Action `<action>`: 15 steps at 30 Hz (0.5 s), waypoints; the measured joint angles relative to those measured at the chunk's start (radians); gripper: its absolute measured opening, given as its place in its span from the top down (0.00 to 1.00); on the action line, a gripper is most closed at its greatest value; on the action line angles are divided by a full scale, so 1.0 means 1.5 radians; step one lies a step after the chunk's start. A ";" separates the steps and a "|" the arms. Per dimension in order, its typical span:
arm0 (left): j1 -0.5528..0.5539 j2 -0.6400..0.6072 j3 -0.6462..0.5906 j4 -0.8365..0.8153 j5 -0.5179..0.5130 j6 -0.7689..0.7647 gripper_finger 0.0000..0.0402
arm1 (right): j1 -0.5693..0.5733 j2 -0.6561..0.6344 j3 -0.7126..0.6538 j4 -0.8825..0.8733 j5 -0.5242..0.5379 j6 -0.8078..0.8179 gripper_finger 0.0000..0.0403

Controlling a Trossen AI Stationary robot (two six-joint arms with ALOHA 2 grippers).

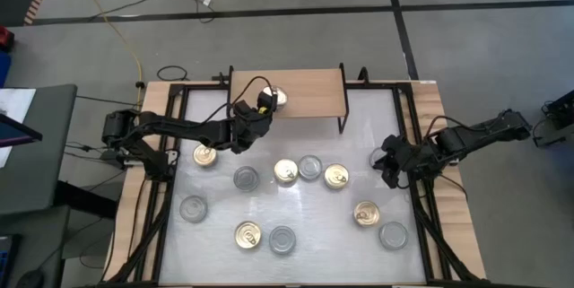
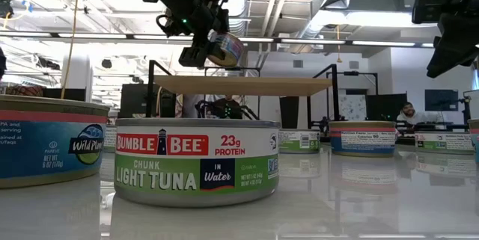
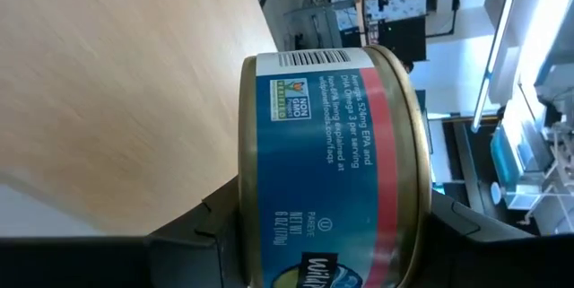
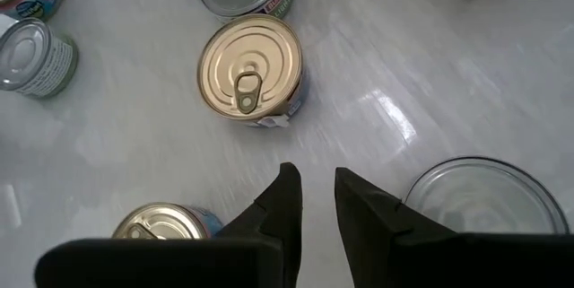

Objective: Stack canned seafood by type on shelf
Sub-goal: Put the blue and pink tuna can on the shelf

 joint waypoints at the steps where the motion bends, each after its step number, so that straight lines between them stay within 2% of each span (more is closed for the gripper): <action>1: 0.003 0.000 0.000 -0.001 0.000 0.000 0.51 | 0.000 0.000 0.000 0.000 0.000 0.000 0.76; 6: 0.015 0.000 0.000 -0.033 -0.002 -0.003 0.51 | 0.000 0.000 0.000 0.000 0.000 0.000 0.76; 10: 0.019 0.000 0.000 -0.083 0.001 -0.065 0.50 | 0.000 0.000 0.000 0.000 0.000 0.000 0.76; 15: 0.020 0.000 0.000 -0.132 0.000 -0.116 0.43 | 0.000 0.000 0.000 -0.001 0.000 0.000 0.76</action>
